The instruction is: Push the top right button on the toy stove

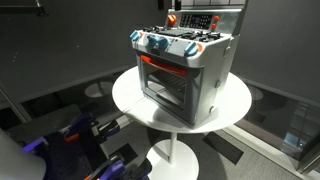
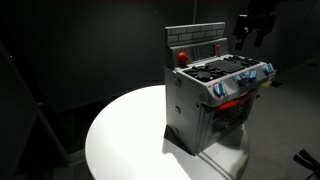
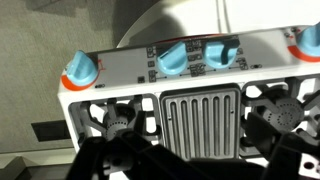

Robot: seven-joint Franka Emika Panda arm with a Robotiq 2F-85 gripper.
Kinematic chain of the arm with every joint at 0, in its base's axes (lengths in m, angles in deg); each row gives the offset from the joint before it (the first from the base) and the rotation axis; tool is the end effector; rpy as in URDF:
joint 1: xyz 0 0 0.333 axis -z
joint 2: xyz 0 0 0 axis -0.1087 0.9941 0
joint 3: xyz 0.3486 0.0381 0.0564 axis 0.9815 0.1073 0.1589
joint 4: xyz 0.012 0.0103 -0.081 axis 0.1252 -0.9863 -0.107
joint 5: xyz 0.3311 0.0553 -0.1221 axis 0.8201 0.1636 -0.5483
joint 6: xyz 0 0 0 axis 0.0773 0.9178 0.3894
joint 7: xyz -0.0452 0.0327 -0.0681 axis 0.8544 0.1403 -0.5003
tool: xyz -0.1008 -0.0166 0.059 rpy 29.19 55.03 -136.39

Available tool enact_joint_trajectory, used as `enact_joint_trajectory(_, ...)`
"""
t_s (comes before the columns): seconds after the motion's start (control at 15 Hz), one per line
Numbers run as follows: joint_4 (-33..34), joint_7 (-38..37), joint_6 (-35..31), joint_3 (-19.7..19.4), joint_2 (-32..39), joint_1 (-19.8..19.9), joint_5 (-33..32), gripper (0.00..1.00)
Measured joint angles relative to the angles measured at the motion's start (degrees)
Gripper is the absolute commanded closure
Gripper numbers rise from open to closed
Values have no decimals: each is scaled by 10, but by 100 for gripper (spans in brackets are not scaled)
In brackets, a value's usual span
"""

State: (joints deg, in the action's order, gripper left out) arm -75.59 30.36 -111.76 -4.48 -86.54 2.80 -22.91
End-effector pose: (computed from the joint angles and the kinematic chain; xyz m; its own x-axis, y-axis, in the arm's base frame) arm 0.4916 0.0420 0.5240 0.9861 -0.1554 0.0584 -0.1573 -0.9871 0.0292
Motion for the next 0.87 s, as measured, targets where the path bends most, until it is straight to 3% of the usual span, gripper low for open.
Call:
enact_joint_trajectory(0.47,-67,22,6,19,-72,-2,32,0)
enact_joint_trajectory(0.87,-81,22,9,22,-84,-2,32,0)
